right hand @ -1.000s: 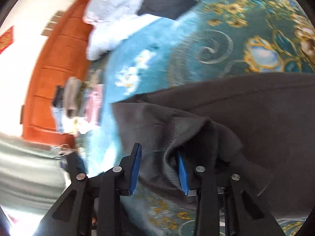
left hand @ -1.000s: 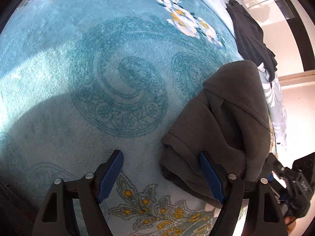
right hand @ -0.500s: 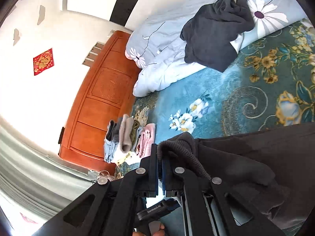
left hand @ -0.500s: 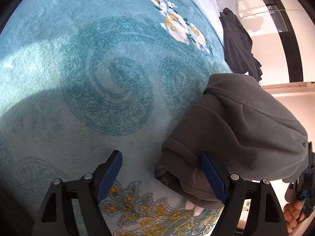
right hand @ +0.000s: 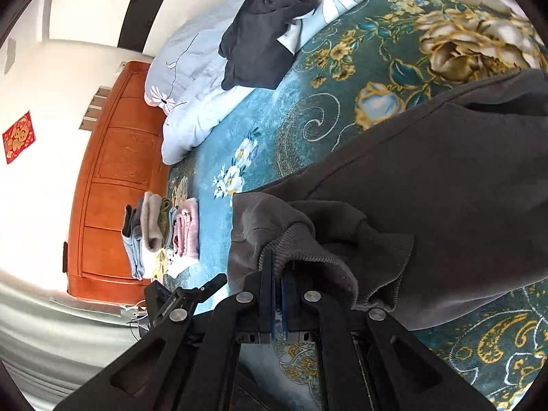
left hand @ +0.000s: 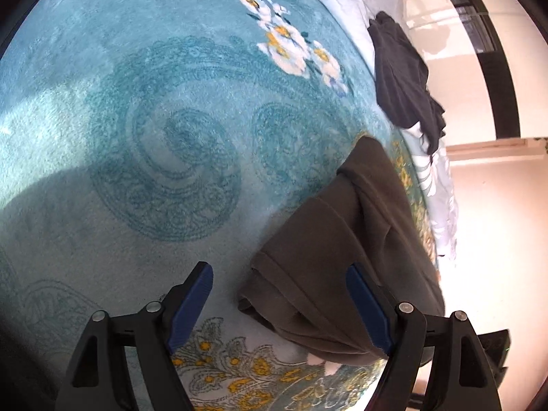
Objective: Fold clothes
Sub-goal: 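Grasp the ribbed cuffs with the right gripper and lift them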
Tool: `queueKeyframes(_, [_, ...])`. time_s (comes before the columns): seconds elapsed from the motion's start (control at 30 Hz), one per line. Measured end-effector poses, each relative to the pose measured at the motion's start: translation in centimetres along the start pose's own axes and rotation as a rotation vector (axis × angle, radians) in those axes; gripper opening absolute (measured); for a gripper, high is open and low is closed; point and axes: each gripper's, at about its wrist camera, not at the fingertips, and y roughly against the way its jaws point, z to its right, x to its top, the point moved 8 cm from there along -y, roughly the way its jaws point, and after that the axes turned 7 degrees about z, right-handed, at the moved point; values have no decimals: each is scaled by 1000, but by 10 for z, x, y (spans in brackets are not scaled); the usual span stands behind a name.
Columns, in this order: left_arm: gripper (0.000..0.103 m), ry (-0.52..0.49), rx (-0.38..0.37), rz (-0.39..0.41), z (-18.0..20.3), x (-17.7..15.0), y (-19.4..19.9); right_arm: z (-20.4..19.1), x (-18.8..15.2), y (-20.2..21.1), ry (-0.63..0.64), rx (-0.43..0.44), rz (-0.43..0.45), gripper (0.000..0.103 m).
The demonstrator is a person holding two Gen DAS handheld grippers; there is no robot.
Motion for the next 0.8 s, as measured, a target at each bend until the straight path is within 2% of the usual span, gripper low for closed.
queueKeyframes(0.13, [83,-48,63,-45,-5,-9,-10,30,-10,-22,-32,-131,-77,4])
queueKeyframes(0.23, [83,-66,70,-44,-4,-8,-9,32,-12,-19,-57,-116,-63,5])
queueKeyframes(0.27, [83,-65,70,-45,-5,-9,-9,32,-11,-16,-61,-107,-53,9])
queueKeyframes(0.3, [83,-63,68,-46,-5,-8,-9,33,-10,-11,-61,-103,-43,26])
queueKeyframes(0.33, [83,-62,67,-47,-5,-8,-10,35,-9,-7,-65,-105,-43,49])
queueKeyframes(0.37, [83,-62,64,-49,-6,-8,-9,38,-10,-5,-74,-108,-47,54])
queueKeyframes(0.6, [83,-49,51,-59,-11,-9,-10,45,-25,-9,-182,3,-66,54])
queueKeyframes(0.8, [83,-38,38,-63,-14,-9,-8,49,-24,-30,-199,-13,-85,55])
